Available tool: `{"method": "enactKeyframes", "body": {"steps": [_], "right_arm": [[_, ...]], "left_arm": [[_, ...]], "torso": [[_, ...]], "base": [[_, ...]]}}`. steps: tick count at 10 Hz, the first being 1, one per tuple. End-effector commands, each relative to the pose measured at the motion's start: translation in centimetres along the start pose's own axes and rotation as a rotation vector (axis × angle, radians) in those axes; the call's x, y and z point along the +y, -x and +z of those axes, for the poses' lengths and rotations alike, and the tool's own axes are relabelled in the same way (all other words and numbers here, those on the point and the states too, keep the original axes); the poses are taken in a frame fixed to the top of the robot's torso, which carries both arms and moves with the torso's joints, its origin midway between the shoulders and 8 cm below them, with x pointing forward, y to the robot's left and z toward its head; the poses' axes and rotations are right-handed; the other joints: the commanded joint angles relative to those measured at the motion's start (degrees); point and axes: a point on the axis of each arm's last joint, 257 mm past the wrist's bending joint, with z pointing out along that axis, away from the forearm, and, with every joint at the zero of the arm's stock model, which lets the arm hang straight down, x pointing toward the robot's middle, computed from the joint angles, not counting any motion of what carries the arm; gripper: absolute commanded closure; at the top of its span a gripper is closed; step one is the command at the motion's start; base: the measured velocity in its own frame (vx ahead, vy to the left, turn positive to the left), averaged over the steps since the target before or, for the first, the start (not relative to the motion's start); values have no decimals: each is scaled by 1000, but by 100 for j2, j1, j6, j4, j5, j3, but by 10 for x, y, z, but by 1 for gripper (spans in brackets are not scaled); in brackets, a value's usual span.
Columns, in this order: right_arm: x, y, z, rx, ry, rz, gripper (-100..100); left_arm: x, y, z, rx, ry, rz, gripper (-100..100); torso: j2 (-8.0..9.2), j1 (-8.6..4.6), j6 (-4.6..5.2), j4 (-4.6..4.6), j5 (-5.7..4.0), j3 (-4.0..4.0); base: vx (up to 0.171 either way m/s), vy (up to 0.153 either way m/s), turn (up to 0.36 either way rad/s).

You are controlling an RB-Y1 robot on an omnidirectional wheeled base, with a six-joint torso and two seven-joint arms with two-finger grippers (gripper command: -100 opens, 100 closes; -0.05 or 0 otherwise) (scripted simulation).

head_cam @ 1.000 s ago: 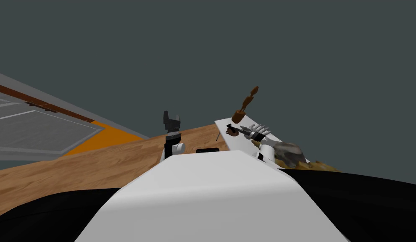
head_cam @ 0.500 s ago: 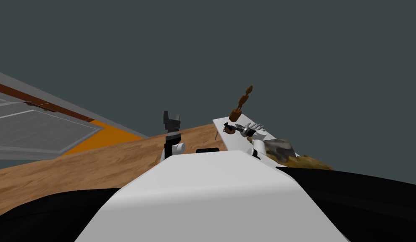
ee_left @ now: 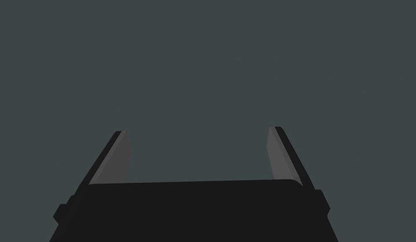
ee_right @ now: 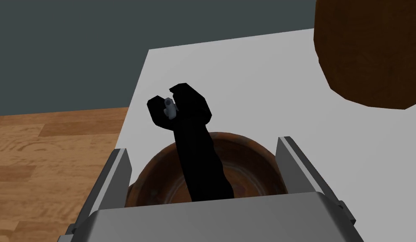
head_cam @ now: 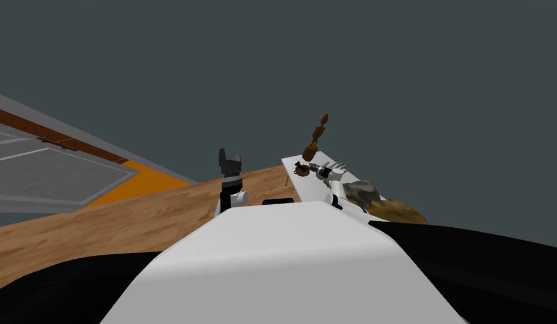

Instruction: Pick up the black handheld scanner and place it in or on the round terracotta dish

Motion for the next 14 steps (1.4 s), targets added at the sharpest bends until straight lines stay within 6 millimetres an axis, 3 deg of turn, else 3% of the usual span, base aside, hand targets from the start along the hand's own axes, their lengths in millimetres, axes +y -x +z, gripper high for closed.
{"method": "enactKeyframes", "body": {"steps": [1,2,4,5,7,9,10,11,12,14], "right_arm": [[-19,1,33,-31,-16,26,-100],[-24,-12,45,-24,-15,18,-100],[-24,-18,55,-22,7,-9,-100],[-49,-16,82,-56,-20,17,-100],[-61,-38,101,-41,-19,-26,-100],[-53,-42,103,-28,16,-32,-100],[-81,-47,130,-45,-6,-36,-100],[-89,-63,138,-33,-7,-47,-100],[-95,-65,144,-35,-7,-71,-100],[-89,-69,145,-19,21,-73,-100]], "left_arm": [[0,0,0,0,0,0,0],[0,0,0,0,0,0,0],[0,0,0,0,0,0,0],[0,0,0,0,0,0,0],[0,0,0,0,0,0,0],[0,0,0,0,0,0,0],[0,0,0,0,0,0,0],[0,0,0,0,0,0,0],[0,0,0,0,0,0,0],[0,0,0,0,0,0,0]], "torso": [[0,0,0,0,0,0],[15,-19,-1,2,-3,7],[21,-18,1,5,-4,12],[5,5,0,1,1,3],[35,-32,1,8,-6,20],[-3,9,1,-1,2,-2],[-15,20,1,-4,5,-9],[-4,23,-8,-1,5,-2],[-7,27,-3,0,7,-3],[-15,23,0,-4,6,-9]], "base": [[-103,-112,-71],[-136,-159,-11],[-69,-56,8],[-148,-136,-65],[-111,-118,0],[0,-4,0],[-57,-14,119],[-31,-2,103],[-4,0,12],[2,0,-6]]}}
